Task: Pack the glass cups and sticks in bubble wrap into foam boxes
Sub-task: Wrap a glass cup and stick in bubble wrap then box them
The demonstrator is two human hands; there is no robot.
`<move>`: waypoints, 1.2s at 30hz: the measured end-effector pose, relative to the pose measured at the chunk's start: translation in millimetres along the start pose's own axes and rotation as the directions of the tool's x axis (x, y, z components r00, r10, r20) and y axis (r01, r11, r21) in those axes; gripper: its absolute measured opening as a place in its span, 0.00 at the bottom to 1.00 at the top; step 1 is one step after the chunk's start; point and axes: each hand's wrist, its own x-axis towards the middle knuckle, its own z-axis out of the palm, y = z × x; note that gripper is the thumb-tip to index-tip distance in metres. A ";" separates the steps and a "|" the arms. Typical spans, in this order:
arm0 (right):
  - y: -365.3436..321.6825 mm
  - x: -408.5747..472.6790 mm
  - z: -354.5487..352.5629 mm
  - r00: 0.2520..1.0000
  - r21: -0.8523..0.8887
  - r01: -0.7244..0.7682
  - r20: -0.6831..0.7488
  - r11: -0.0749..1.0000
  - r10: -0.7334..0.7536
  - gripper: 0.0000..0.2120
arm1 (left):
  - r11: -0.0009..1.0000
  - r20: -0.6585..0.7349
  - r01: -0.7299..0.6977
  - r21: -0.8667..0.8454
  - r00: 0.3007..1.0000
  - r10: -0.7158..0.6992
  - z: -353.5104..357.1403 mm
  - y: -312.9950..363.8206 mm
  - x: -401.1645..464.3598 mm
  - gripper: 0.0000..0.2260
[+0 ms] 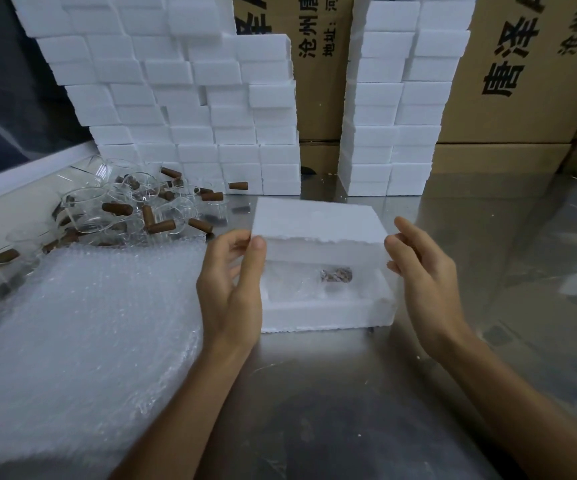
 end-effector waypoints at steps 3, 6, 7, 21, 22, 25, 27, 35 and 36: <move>2.9 -2.1 -2.1 1.000 -0.007 -0.007 -0.022 1.000 0.006 0.19 | 1.000 -0.067 -0.014 0.011 0.998 0.014 1.0 0.5 -0.6 0.07; 6.0 -3.0 -3.1 0.999 0.000 0.006 -0.031 1.000 -0.006 0.14 | 0.999 -0.091 -0.026 0.033 0.995 0.028 1.6 -0.8 -2.0 0.08; 7.1 -3.1 -3.7 0.999 0.011 0.008 -0.038 1.000 -0.007 0.13 | 0.999 -0.089 -0.029 0.044 0.995 0.033 1.5 -1.8 -2.5 0.08; 10.9 -5.4 -8.2 0.999 0.029 0.031 -0.027 0.999 -0.030 0.13 | 0.978 0.033 -0.026 0.206 0.999 0.019 2.1 -8.6 -8.0 0.07; 11.1 -6.1 -7.4 0.999 0.014 0.031 -0.007 0.999 -0.031 0.13 | 0.976 0.024 -0.015 0.218 1.000 0.010 2.3 -9.3 -8.6 0.08; 11.7 -6.2 -4.2 0.999 -0.014 0.031 0.022 0.999 -0.031 0.13 | 0.971 0.000 0.007 0.237 1.000 -0.007 2.3 -10.1 -7.6 0.10; 12.9 -5.6 -4.2 0.999 -0.021 0.037 0.032 0.999 -0.037 0.13 | 0.970 0.005 0.012 0.244 1.000 -0.014 1.8 -12.5 -6.3 0.07; 20.4 -1.4 -7.4 0.998 -0.081 0.043 0.049 0.996 -0.039 0.10 | 0.958 0.023 0.035 0.286 0.999 -0.043 1.4 -18.0 -4.6 0.06; 21.9 -1.5 -6.4 0.998 -0.097 0.039 0.052 0.994 -0.034 0.09 | 0.957 0.013 0.037 0.286 0.999 -0.043 1.0 -17.8 -4.5 0.07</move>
